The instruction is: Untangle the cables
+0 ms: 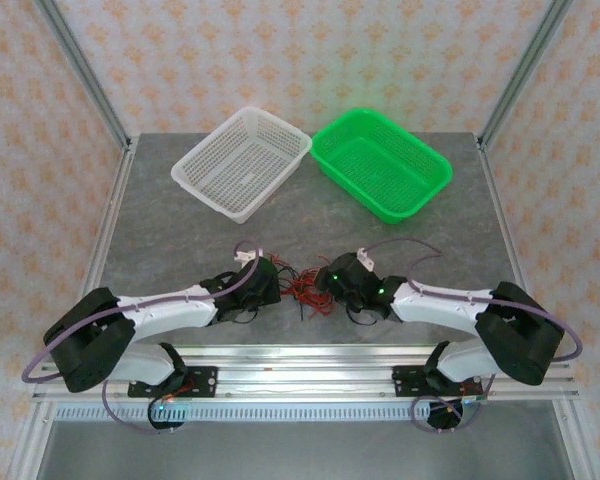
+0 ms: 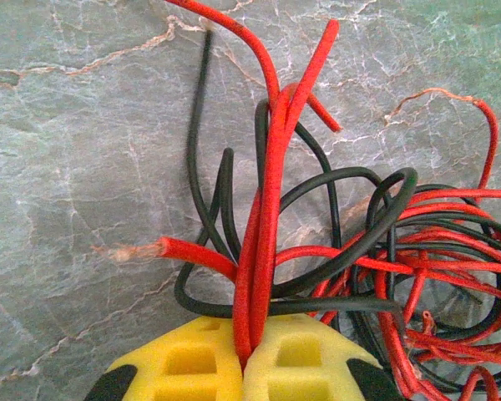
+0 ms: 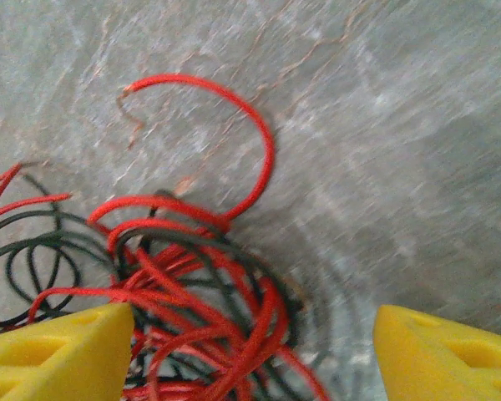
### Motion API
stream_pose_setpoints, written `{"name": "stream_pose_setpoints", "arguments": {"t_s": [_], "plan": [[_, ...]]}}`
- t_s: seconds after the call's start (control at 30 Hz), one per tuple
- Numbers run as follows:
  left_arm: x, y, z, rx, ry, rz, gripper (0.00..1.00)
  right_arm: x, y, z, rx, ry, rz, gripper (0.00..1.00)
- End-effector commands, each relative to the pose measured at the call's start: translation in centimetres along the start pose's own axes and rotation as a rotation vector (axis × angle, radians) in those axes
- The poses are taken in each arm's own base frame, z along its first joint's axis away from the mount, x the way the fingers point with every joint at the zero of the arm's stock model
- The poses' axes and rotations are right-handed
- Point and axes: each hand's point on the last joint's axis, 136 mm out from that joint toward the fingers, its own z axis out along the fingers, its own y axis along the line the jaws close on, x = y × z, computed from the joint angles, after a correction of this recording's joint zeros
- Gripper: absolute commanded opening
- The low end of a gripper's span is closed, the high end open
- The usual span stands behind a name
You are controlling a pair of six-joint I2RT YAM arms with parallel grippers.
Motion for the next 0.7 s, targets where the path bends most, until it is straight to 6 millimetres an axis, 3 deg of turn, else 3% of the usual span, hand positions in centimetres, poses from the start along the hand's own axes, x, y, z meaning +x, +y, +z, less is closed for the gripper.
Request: {"name": "stream_pose_setpoints", "arguments": {"t_s": [0.0,0.37,0.67], "plan": [[-0.4,0.0,-0.5,0.009,-0.033,-0.029,0.00,0.8,0.9,-0.2,-0.033,-0.001,0.072,0.75],[-0.7,0.3,-0.7,-0.003,-0.051,-0.036,0.00,4.0,-0.7,-0.7,0.048,0.025,0.026,0.76],[-1.2,0.1,-1.1,0.005,-0.068,-0.046,0.00,3.6,-2.7,0.2,0.130,-0.019,-0.011,0.73]]}}
